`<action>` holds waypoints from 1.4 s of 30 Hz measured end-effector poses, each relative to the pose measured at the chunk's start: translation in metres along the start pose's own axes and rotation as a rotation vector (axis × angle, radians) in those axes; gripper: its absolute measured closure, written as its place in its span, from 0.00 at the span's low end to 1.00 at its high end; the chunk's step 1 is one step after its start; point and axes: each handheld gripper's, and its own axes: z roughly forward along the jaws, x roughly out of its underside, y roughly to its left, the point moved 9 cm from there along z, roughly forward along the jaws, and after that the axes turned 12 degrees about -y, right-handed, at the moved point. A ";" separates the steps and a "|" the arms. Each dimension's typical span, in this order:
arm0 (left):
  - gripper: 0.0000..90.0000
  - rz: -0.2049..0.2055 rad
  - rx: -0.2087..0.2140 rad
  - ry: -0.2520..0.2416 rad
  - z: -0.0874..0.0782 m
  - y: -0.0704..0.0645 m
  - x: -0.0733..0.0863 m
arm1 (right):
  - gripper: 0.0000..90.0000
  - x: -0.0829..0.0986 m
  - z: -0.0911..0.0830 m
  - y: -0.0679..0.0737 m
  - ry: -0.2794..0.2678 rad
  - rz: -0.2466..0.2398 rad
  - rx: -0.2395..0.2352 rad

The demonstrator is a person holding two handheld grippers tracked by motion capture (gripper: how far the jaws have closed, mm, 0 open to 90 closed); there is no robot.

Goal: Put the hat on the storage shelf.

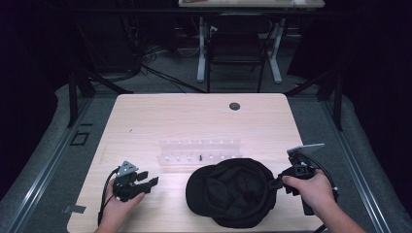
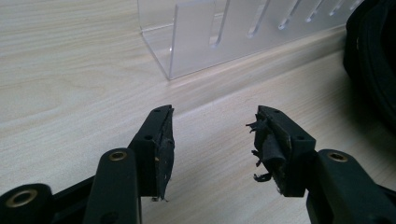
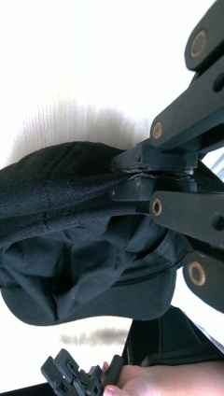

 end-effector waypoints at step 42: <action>0.51 -0.004 0.001 -0.009 0.001 0.001 0.000 | 0.97 -0.015 -0.047 0.092 -0.018 -0.003 -0.349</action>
